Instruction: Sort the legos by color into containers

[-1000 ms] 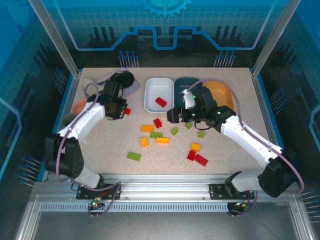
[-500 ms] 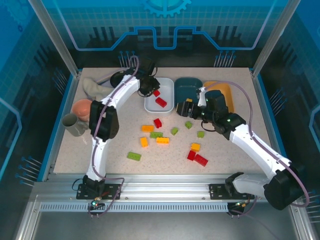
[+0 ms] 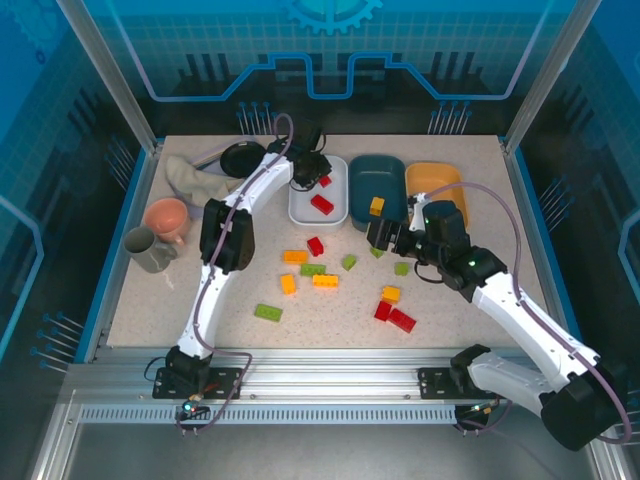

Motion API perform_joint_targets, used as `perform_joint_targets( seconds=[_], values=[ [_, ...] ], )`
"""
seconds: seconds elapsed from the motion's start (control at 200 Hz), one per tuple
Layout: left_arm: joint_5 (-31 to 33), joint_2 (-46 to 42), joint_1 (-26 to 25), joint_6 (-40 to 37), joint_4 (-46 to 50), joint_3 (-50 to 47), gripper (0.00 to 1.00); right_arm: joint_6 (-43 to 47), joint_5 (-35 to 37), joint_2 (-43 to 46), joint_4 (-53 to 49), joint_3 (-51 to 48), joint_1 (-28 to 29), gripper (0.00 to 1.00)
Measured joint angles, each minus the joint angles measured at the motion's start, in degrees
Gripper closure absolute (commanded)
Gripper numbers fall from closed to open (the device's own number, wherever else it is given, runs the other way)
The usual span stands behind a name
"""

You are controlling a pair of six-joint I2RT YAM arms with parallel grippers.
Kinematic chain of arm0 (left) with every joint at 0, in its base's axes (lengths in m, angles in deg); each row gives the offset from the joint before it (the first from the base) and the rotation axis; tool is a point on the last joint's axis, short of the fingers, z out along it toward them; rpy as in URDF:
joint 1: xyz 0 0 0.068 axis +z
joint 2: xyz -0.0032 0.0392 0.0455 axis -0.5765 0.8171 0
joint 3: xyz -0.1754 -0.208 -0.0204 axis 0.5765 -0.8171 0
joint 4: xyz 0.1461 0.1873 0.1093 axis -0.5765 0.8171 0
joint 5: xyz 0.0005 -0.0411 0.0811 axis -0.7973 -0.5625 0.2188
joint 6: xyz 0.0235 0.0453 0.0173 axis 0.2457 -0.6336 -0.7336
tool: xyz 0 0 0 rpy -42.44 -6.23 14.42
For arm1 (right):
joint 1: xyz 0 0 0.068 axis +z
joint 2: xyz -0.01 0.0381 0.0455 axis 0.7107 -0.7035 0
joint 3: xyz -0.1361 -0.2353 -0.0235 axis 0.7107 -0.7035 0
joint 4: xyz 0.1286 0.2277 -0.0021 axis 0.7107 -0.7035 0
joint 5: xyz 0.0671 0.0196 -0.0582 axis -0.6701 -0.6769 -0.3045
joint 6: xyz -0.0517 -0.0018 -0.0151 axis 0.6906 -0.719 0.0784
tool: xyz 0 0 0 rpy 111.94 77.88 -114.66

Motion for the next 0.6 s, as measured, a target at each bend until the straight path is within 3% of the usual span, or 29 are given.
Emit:
perform_joint_targets(
  seconds=[0.415, 0.6],
  values=[
    [-3.67, 4.22, 0.0, 2.93, -0.72, 2.16, 0.4, -1.16, 7.85, -2.29, -13.35, 0.98, -1.81, 0.17],
    [-4.74, 1.18, -0.13, 2.38, -0.44, 1.05, 0.29, 0.24, 8.46, -9.42, -17.64, 1.86, -4.92, 0.18]
  ],
)
